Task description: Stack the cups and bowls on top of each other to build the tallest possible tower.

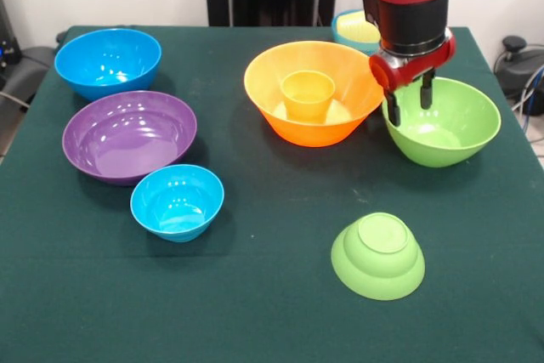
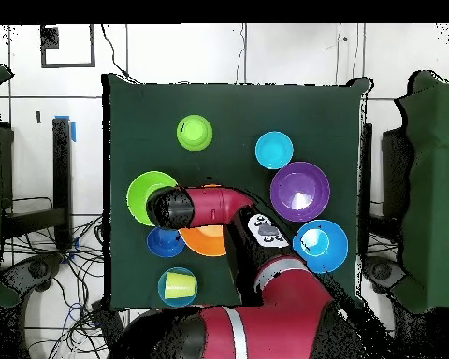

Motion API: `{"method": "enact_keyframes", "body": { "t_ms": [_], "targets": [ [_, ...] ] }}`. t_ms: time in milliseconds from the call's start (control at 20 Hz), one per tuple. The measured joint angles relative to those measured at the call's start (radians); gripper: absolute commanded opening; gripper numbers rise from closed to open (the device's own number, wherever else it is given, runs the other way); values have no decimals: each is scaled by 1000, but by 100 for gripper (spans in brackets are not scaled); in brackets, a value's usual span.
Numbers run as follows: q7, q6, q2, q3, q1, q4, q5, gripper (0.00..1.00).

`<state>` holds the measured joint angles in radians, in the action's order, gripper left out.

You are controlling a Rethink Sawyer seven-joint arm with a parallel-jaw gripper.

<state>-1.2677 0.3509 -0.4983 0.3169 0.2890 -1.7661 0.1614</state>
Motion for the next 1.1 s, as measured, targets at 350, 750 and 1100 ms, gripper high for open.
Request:
{"method": "enact_keyframes", "body": {
  "t_ms": [350, 750, 1100],
  "targets": [
    [0, 0, 15, 0, 3, 13, 0, 100],
    [0, 12, 21, 0, 3, 19, 0, 100],
    [0, 48, -7, 0, -4, 19, 0, 100]
  ]
}}
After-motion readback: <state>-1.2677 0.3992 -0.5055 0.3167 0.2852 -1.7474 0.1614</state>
